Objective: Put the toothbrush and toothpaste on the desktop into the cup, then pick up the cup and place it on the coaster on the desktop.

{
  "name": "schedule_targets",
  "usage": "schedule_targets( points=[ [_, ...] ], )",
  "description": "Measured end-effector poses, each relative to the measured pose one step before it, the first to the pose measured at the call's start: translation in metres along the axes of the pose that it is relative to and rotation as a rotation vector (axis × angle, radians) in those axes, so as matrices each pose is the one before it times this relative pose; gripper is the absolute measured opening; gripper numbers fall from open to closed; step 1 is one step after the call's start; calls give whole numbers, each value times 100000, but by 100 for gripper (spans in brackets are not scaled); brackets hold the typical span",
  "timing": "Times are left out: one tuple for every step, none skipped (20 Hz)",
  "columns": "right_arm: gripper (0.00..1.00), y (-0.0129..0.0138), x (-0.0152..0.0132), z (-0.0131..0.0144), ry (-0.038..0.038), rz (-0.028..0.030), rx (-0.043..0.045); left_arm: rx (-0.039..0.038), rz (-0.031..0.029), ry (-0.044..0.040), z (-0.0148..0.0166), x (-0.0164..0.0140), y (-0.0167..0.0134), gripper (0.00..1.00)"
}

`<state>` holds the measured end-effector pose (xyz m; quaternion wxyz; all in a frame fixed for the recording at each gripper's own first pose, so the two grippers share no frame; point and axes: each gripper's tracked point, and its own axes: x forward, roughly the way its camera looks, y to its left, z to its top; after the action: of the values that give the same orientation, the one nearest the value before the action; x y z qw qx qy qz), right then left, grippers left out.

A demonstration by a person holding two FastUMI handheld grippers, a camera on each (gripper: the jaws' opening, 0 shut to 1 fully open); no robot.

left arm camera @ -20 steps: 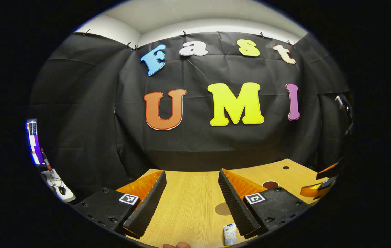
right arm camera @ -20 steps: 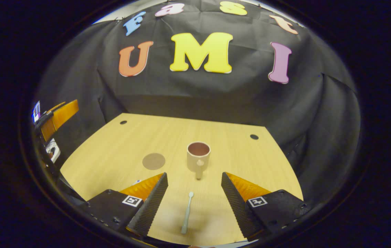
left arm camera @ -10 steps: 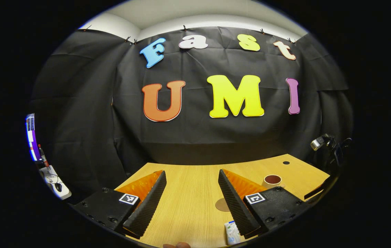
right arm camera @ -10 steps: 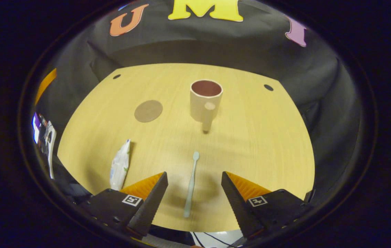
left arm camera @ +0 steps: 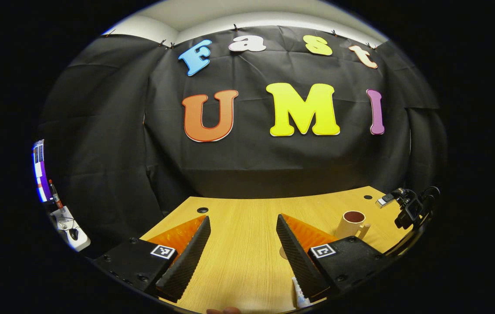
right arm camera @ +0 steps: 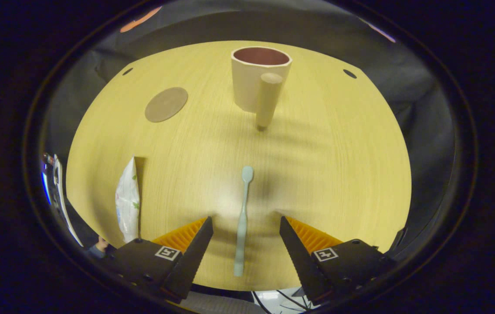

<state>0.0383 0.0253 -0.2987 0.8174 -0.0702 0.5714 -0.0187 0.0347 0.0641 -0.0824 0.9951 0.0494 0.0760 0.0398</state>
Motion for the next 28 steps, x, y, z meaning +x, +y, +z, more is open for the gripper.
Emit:
schedule_targets(
  points=[
    [93, 44, 300, 61, 848, -77, 967, 229, 209, 418, -212, 26, 176, 96],
    [90, 50, 214, 36, 549, 259, 983, 4, 129, 353, -100, 93, 143, 96],
    [89, 9, -48, 154, 214, -80, 996, -53, 298, 621, -172, 234, 52, 96],
    [81, -35, 332, 179, -32, -267, 1029, -152, 121, 615, -154, 103, 71, 96],
    [76, 93, 172, 190, 12, 296, 480, -98, 32, -65, -30, 70, -5, 96],
    [69, -44, -103, 109, 28, -213, 469, 53, -104, -75, 31, 83, 46, 96],
    [63, 203, 46, 75, 495, 891, 731, 140, -104, 49, -29, 40, -36, 96],
    [49, 406, 119, -121, 968, 2001, 269, 117, -226, 91, -44, 152, -76, 96],
    [48, -4, -45, 22, 497, 245, -23, 71, -140, 26, -26, 13, -125, 96],
    [41, -201, 62, 173, -499, -1074, 388, 50, -120, 136, -50, 101, -52, 96],
    [34, -386, 394, 5, 11, -1641, 764, 95, -127, 238, -24, 73, -33, 96],
    [15, 28, 34, -129, 1373, -114, 838, 124, -21, 84, -15, 2, -49, 96],
    [10, 34, -90, -216, 1160, 1092, 1241, 92, -53, -29, -16, 95, 28, 96],
    [12, 131, 276, -257, 1328, 910, 1411, -20, -58, 146, 8, -16, -44, 96],
    [12, 94, 242, -348, 1823, 1360, 711, -55, -132, 218, -77, 45, -111, 96],
    [8, 105, -270, 109, -385, 700, 1181, 20, 59, 163, 41, 84, 13, 96],
    [6, -154, 309, 41, -164, 165, 11, -41, -6, 135, -79, -88, 31, 96],
    [1, 14, -101, 6, -79, 255, 370, -74, -147, 108, -13, -13, -48, 96],
    [1, -123, -126, -106, 313, 298, -271, -5, -158, 247, -68, -18, -130, 96],
    [1, 70, -60, -62, -363, 606, 271, 147, 12, 489, -121, 18, -109, 96],
    [0, 123, -160, -102, -200, 707, -11, 85, -54, 416, -92, 80, -1, 96],
    [0, 100, -193, 72, -580, 948, -244, -148, -196, 357, -92, -1, -103, 96],
    [0, 132, -354, 122, -1064, 937, -39, -216, -342, 701, -124, -68, -210, 96],
    [0, 269, -524, 143, -1579, 1494, -328, -312, -480, 991, -307, -17, -142, 96],
    [0, 232, -555, 302, -1859, 1418, -582, -251, -637, 1445, -248, -31, -176, 96],
    [0, 290, -622, 326, -2321, 1351, -666, -222, -566, 1654, -380, 17, -238, 96],
    [0, 289, -740, 478, -2356, 1659, -559, -256, -1008, 2285, -494, 95, -293, 96],
    [0, 209, -591, 419, -2659, 1291, -565, -22, -861, 2858, -510, 47, -307, 97]
  ],
)
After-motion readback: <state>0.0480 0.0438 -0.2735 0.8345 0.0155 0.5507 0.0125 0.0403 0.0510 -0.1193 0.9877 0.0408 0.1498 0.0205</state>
